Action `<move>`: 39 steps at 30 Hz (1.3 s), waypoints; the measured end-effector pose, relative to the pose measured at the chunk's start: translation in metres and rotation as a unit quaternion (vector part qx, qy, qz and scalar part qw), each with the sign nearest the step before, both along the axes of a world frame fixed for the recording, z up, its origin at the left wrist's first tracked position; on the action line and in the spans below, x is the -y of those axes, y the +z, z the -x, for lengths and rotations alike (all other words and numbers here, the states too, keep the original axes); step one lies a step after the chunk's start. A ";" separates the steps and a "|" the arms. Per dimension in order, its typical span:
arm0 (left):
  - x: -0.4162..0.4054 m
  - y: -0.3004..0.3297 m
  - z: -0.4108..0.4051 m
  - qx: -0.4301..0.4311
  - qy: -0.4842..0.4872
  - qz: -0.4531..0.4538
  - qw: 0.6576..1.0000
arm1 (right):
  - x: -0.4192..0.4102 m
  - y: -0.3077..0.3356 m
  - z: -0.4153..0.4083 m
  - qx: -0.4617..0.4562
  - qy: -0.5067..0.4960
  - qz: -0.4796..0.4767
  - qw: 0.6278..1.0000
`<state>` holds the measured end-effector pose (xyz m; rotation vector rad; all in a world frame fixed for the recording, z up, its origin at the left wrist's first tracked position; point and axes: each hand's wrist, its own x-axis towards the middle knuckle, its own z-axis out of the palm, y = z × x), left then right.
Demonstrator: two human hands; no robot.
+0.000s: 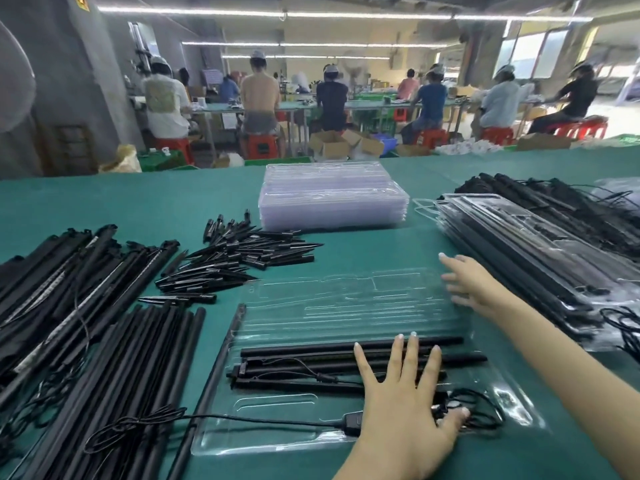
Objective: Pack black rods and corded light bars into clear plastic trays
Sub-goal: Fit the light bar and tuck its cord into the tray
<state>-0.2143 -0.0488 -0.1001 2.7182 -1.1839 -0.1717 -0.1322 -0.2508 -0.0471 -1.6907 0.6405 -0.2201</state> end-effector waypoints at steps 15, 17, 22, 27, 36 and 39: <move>0.001 -0.001 -0.002 0.010 -0.002 0.009 1.000 | 0.010 -0.008 0.169 0.201 0.213 0.374 0.880; 0.002 0.000 -0.002 0.012 -0.005 -0.007 1.000 | 0.010 -0.022 0.180 0.172 0.262 0.501 0.807; -0.008 0.009 -0.004 -0.015 -0.039 -0.010 0.999 | 0.002 -0.042 0.190 0.114 0.285 0.562 0.768; -0.031 0.018 0.006 0.005 -0.077 -0.064 0.995 | 0.001 -0.040 0.188 0.094 0.268 0.558 0.780; -0.076 0.073 0.051 -0.167 -0.176 -0.021 0.970 | 0.003 -0.044 0.188 0.080 0.276 0.554 0.781; -0.075 0.080 0.004 -0.002 -0.108 0.081 0.991 | 0.002 -0.042 0.191 0.079 0.274 0.548 0.786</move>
